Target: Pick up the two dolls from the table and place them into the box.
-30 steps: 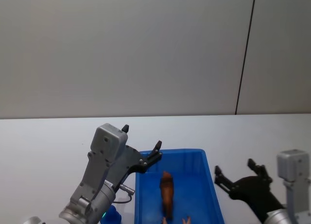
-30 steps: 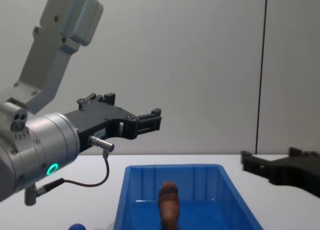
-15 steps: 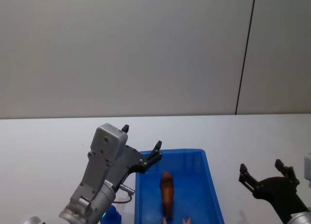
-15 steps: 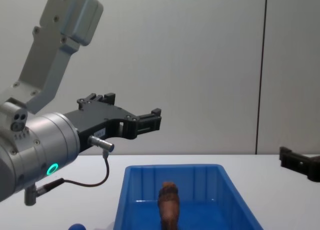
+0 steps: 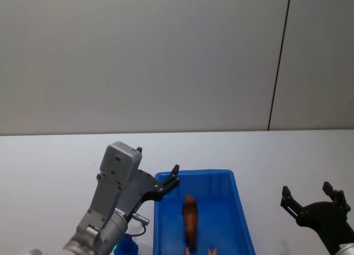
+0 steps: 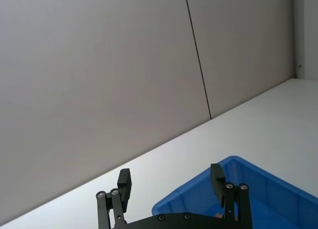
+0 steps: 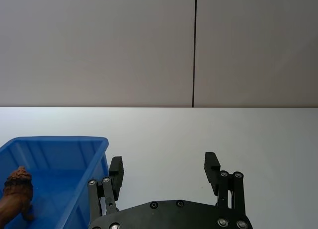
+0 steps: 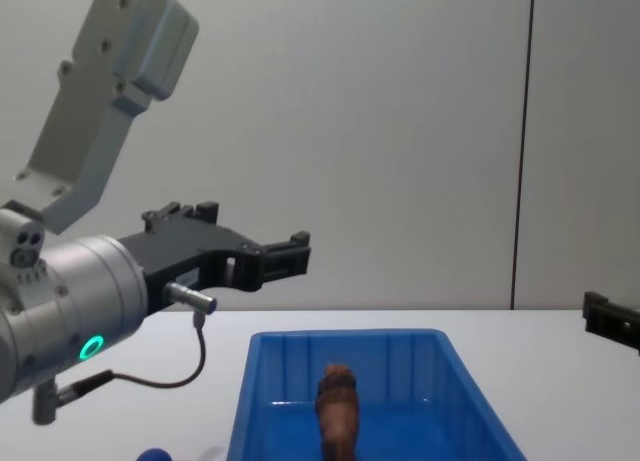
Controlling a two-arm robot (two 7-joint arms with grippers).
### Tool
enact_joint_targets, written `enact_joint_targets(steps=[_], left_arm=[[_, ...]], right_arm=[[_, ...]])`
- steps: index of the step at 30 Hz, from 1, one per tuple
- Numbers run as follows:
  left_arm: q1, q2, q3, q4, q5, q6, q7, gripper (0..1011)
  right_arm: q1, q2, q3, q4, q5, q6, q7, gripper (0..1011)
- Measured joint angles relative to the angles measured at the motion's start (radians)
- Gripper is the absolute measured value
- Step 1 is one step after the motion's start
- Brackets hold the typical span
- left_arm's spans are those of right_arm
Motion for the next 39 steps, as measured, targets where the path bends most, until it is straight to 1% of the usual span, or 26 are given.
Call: enact_joint_targets(steps=[2, 4, 5, 8, 9, 18, 30, 39], left_arm=[[0.004, 0.003, -0.002, -0.006, -0.006, 0.013, 0.006, 1001], [0.013, 0.009, -0.006, -0.016, -0.02, 0.042, 0.019, 1002], [0.013, 0.009, -0.006, -0.016, -0.02, 0.042, 0.019, 1002], [0.027, 0.017, -0.011, -0.029, -0.042, 0.079, 0.039, 1002], [0.027, 0.017, -0.011, -0.029, -0.042, 0.079, 0.039, 1001], [0.06, 0.033, -0.025, -0.048, -0.106, 0.168, 0.085, 1001], [0.086, 0.044, -0.038, -0.043, -0.168, 0.255, 0.111, 1001], [0.1, 0.046, -0.044, -0.029, -0.197, 0.295, 0.12, 1001]], right_arm=[[-0.001, 0.001, 0.001, -0.001, 0.0, 0.0, -0.001, 1001], [-0.002, 0.001, 0.002, -0.002, 0.001, 0.0, -0.003, 1001], [-0.002, 0.002, 0.002, -0.003, 0.001, 0.0, -0.004, 1001], [-0.003, 0.003, 0.003, -0.004, 0.001, 0.0, -0.006, 1001], [-0.003, 0.003, 0.003, -0.004, 0.001, 0.0, -0.006, 1001], [-0.006, 0.004, 0.005, -0.006, 0.002, 0.0, -0.009, 1001], [-0.007, 0.005, 0.006, -0.008, 0.003, 0.0, -0.011, 1001], [-0.007, 0.006, 0.006, -0.008, 0.003, 0.0, -0.012, 1001]])
